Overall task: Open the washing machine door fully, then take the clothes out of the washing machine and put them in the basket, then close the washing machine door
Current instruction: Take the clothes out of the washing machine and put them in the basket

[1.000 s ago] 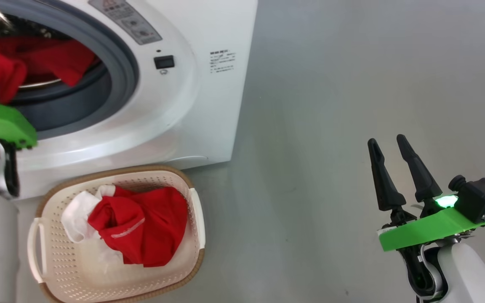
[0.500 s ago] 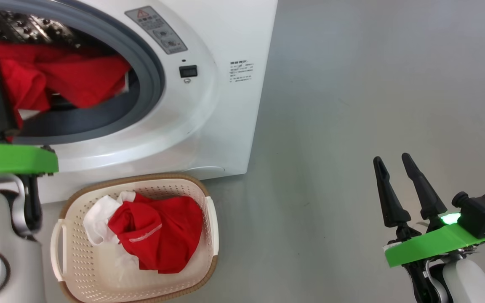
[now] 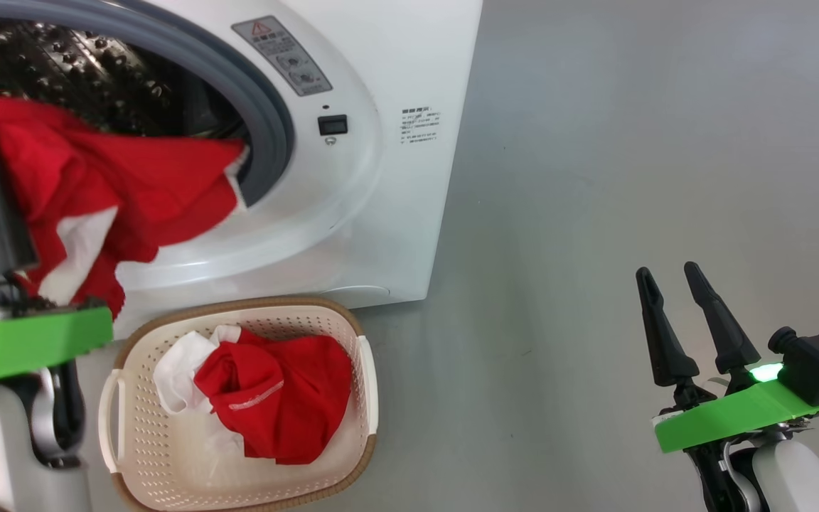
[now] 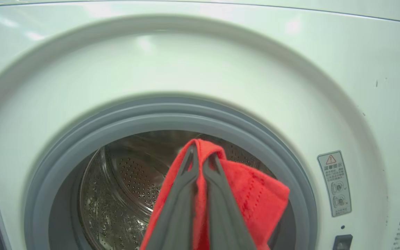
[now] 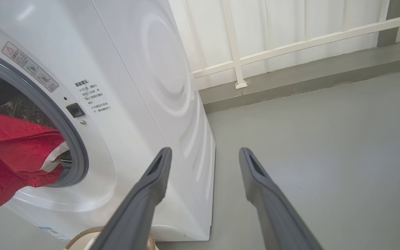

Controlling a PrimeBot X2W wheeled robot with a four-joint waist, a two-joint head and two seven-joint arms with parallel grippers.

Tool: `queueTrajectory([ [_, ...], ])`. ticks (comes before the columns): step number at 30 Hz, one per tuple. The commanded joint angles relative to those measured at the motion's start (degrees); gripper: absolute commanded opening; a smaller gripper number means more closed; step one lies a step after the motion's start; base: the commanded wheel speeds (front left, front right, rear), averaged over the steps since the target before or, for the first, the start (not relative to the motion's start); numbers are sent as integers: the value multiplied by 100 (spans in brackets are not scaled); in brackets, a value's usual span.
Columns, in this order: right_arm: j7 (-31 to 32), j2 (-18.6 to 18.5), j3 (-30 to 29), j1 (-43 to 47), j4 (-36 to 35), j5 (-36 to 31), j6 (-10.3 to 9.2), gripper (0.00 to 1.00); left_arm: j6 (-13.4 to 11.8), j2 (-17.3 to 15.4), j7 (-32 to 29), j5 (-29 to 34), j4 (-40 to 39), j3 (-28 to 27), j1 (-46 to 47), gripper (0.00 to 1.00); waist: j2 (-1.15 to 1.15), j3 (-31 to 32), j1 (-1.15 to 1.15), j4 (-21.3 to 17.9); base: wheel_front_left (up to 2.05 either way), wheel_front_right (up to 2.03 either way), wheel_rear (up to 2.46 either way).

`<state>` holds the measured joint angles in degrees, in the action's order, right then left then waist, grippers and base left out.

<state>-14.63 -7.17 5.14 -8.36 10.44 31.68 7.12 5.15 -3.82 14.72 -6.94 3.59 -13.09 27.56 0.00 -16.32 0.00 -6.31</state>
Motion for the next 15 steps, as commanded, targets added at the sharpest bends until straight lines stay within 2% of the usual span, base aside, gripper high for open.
queueTrajectory([
  [1, -37, -86, 115, 76, -144, -16, 36, 100, 44, -117, 28, 75, -228, -160, -144, 0, 0, 5, 0, 10, 0, 0, 0],
  [9, -37, -82, 156, 45, -162, -20, 36, 100, 82, 5, 28, 66, -261, -138, -588, 0, 0, -56, 0, -2, 0, 0, 0],
  [15, -37, -49, 189, -18, -179, -11, 36, 100, 27, 74, 28, 11, 131, 52, -1017, 0, 0, -239, 0, -42, 0, 0, 0],
])
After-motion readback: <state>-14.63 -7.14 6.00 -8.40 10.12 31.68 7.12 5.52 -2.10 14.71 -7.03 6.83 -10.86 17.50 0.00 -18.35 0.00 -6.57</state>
